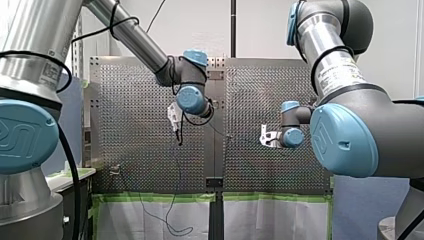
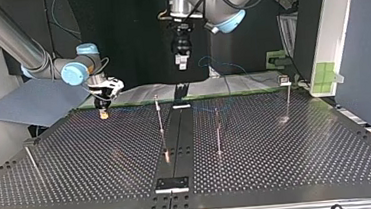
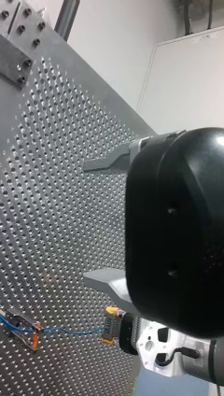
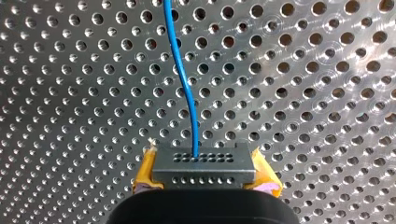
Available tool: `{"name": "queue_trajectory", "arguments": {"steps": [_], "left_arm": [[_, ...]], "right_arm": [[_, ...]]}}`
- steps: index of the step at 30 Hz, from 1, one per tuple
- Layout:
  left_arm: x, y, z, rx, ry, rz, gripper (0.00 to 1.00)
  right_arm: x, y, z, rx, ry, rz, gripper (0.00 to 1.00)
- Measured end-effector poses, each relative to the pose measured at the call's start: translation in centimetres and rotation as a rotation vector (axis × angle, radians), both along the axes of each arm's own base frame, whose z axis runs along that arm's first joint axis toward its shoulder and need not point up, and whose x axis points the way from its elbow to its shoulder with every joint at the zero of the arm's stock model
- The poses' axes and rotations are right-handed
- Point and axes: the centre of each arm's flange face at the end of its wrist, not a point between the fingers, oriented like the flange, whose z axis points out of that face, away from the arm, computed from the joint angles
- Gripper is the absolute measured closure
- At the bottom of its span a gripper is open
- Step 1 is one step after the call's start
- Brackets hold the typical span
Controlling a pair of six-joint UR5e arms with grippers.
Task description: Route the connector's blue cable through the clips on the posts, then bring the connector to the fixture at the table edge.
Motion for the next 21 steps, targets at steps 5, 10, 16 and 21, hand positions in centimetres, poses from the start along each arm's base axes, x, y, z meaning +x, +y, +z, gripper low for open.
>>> {"name": "queue_trajectory", "arguments": {"steps": [5, 10, 16, 21], "left_arm": [[-1.1, 1.0, 0.3, -0.017, 0.001, -0.002, 0.0], [-2.3, 2.2, 0.7, -0.025, 0.002, -0.006, 0.0], [-3.9, 3.8, 0.9, -0.027, 0.002, -0.007, 0.0], [-5.2, 5.1, 1.1, -0.03, -0.001, -0.008, 0.0]], "right_arm": [[0.0, 0.0, 0.1, -0.002, 0.001, -0.002, 1.0], [0.0, -0.2, 0.3, -0.008, 0.006, -0.01, 1.0], [0.3, 0.0, 1.2, -0.02, 0.03, -0.02, 1.0], [0.2, 0.2, 3.3, -0.025, 0.026, -0.052, 1.0]]}}
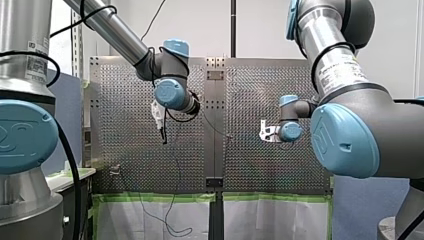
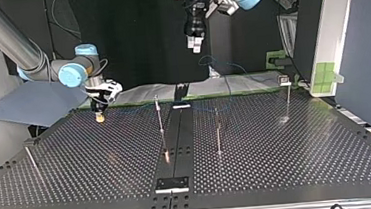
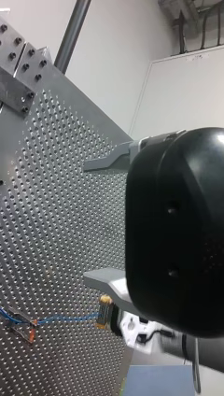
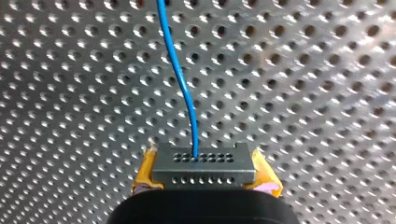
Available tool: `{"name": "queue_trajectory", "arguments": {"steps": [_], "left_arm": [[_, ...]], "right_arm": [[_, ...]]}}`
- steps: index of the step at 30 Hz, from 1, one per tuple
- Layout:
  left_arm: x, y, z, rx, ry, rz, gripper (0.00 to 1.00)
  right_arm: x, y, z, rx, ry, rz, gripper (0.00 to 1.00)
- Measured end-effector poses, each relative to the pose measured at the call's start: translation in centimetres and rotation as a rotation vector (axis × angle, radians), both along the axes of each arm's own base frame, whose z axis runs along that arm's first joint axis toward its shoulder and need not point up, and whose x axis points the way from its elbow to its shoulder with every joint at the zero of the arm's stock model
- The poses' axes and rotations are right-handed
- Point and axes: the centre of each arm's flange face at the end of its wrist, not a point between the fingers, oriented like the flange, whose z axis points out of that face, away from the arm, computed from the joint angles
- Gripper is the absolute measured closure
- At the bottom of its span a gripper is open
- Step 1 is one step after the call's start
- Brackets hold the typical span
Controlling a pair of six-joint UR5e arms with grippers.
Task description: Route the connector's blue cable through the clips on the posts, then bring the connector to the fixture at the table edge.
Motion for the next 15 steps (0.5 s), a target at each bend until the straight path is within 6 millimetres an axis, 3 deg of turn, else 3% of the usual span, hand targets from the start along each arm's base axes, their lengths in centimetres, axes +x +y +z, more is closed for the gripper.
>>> {"name": "queue_trajectory", "arguments": {"steps": [10, 15], "left_arm": [[-2.9, 2.9, 0.1, 0.022, -0.016, -0.002, 0.0], [-3.7, 3.6, -1.4, 0.071, -0.007, -0.006, 0.0]], "right_arm": [[0.4, 1.0, 5.1, -0.019, -0.037, -0.058, 1.0], [0.4, 1.3, 7.4, -0.046, -0.047, -0.071, 1.0]]}}
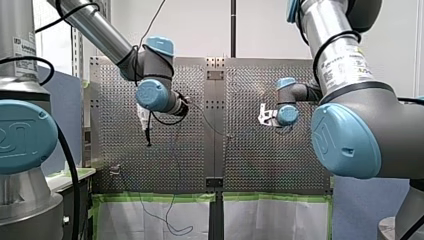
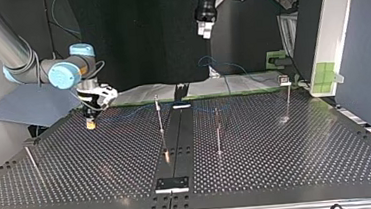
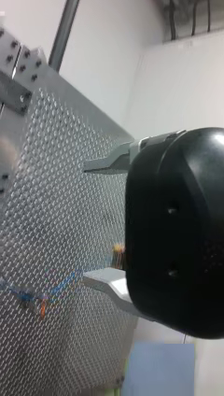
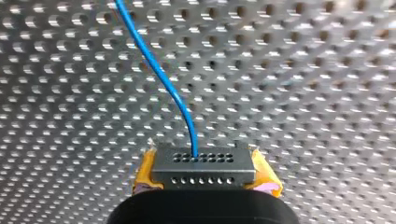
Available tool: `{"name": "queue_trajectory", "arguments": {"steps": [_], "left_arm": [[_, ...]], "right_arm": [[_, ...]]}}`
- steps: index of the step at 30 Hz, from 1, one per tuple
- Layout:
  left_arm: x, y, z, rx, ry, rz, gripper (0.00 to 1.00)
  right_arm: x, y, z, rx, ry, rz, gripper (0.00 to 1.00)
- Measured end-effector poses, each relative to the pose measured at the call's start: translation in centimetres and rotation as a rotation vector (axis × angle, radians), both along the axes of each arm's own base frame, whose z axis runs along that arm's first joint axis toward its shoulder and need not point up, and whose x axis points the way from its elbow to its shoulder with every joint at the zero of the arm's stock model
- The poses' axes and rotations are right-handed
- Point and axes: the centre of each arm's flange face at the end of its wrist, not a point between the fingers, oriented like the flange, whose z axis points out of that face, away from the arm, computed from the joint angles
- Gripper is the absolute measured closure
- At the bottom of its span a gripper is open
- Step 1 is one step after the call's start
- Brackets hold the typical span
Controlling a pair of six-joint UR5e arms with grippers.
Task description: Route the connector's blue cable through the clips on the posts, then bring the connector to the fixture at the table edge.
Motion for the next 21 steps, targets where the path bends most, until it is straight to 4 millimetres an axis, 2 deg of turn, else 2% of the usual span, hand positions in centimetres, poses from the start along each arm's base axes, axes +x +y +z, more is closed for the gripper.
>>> {"name": "queue_trajectory", "arguments": {"steps": [7, 21], "left_arm": [[-0.7, 0.5, -3.2, 0.059, 0.023, -0.006, 0.0], [-1.5, 1.8, -1.4, 0.013, -0.041, 0.008, 0.0]], "right_arm": [[-0.6, 0.1, 3.7, -0.053, -0.013, -0.009, 1.0], [-3.5, 0.9, 10.6, -0.103, 0.004, -0.062, 1.0]]}}
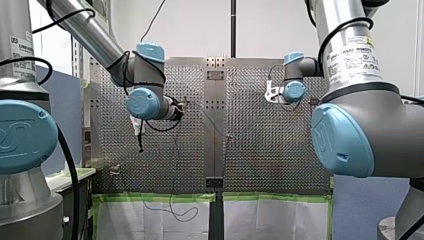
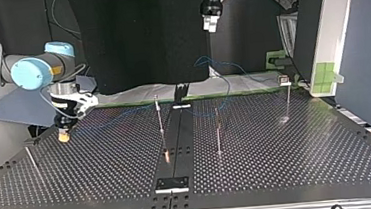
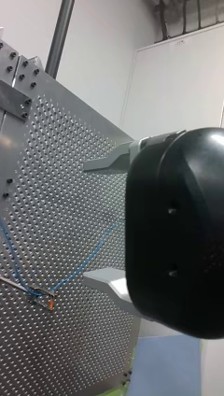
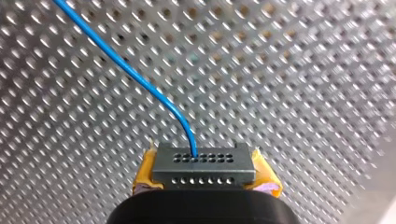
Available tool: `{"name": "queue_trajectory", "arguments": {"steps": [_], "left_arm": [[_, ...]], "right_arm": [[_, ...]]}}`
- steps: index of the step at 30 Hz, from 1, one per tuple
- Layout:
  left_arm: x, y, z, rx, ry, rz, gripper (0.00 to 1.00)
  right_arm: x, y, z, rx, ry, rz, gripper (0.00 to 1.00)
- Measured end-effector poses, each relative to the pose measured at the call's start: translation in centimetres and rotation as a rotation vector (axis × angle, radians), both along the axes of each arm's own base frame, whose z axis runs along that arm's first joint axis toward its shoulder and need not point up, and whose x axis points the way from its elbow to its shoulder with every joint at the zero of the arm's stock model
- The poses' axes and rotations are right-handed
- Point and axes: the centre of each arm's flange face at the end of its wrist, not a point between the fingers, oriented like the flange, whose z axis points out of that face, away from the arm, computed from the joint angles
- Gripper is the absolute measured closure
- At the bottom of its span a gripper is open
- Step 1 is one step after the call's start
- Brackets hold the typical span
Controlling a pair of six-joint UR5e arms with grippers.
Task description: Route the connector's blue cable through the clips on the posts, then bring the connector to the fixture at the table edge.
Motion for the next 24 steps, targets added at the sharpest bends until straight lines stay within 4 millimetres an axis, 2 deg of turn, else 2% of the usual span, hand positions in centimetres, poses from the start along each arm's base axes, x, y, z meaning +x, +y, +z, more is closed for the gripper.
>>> {"name": "queue_trajectory", "arguments": {"steps": [7, 10, 15, 24], "left_arm": [[0.1, 0.3, -1.7, 0.042, 0.027, 0.031, 0.0], [0.2, 0.3, -2.3, 0.058, 0.039, 0.04, 0.0], [0.4, 0.2, -3.0, 0.07, 0.046, 0.044, 0.0], [0.2, 0.4, -1.0, 0.028, 0.007, 0.045, 0.0]], "right_arm": [[-2.7, 0.6, 2.6, -0.003, 0.009, -0.081, 1.0], [-3.7, 0.8, 3.1, -0.016, 0.006, -0.105, 1.0], [-5.3, 0.9, 2.3, -0.025, 0.004, -0.134, 1.0], [-7.4, 0.1, 1.1, -0.039, 0.003, -0.169, 1.0]]}}
